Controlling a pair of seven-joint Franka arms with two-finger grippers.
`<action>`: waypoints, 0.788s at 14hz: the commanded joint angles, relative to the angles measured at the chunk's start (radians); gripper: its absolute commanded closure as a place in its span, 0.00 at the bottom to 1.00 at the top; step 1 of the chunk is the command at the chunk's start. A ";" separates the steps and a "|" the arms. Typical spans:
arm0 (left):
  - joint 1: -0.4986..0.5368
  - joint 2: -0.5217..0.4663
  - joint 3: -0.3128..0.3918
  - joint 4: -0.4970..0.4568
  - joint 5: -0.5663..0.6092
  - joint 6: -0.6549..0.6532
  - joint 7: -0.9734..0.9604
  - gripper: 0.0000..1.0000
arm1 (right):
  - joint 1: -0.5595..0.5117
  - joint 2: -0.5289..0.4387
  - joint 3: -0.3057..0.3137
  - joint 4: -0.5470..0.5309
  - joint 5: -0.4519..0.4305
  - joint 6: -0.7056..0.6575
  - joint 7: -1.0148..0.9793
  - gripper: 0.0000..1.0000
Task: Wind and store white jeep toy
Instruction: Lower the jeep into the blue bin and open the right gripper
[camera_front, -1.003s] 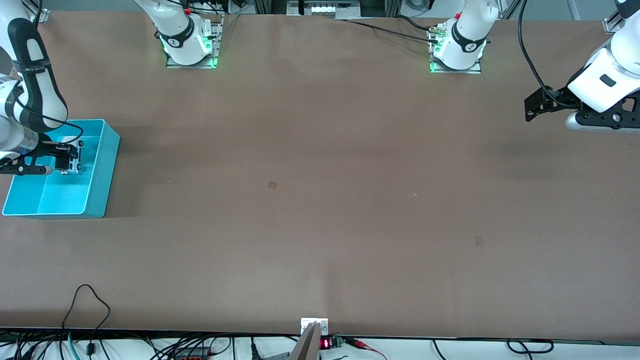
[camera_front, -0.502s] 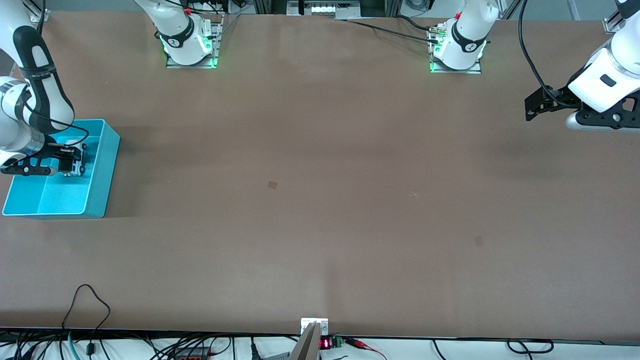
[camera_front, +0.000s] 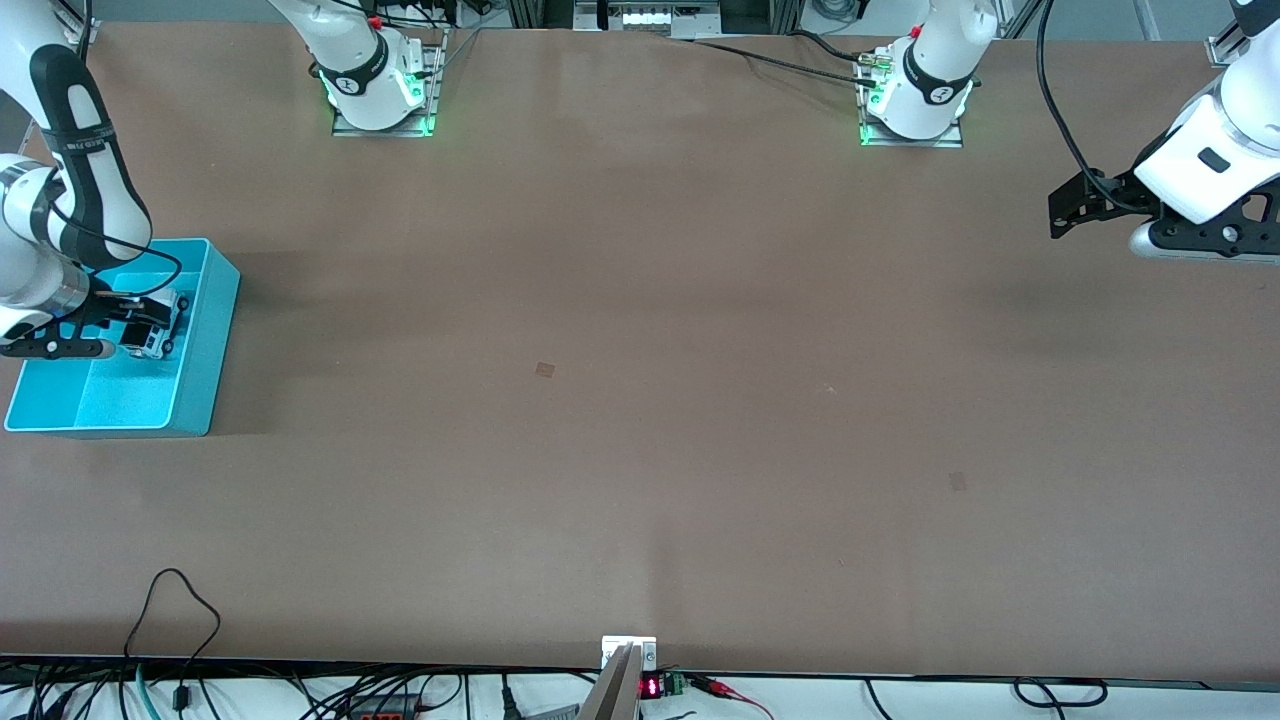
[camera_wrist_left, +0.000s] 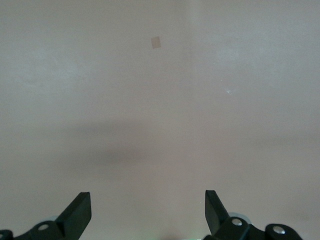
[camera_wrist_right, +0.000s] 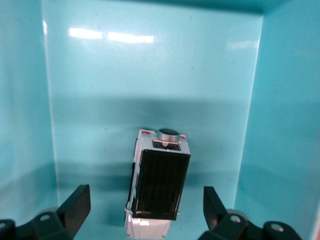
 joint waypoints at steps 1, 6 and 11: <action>0.009 0.005 -0.010 0.030 -0.009 -0.026 0.017 0.00 | 0.006 -0.115 0.003 -0.003 -0.010 -0.050 -0.042 0.00; 0.009 0.005 -0.010 0.031 -0.008 -0.027 0.018 0.00 | 0.063 -0.273 0.031 -0.001 0.003 -0.139 -0.085 0.00; 0.011 0.013 -0.005 0.040 -0.009 -0.032 0.020 0.00 | 0.160 -0.397 0.033 0.002 0.059 -0.262 -0.088 0.00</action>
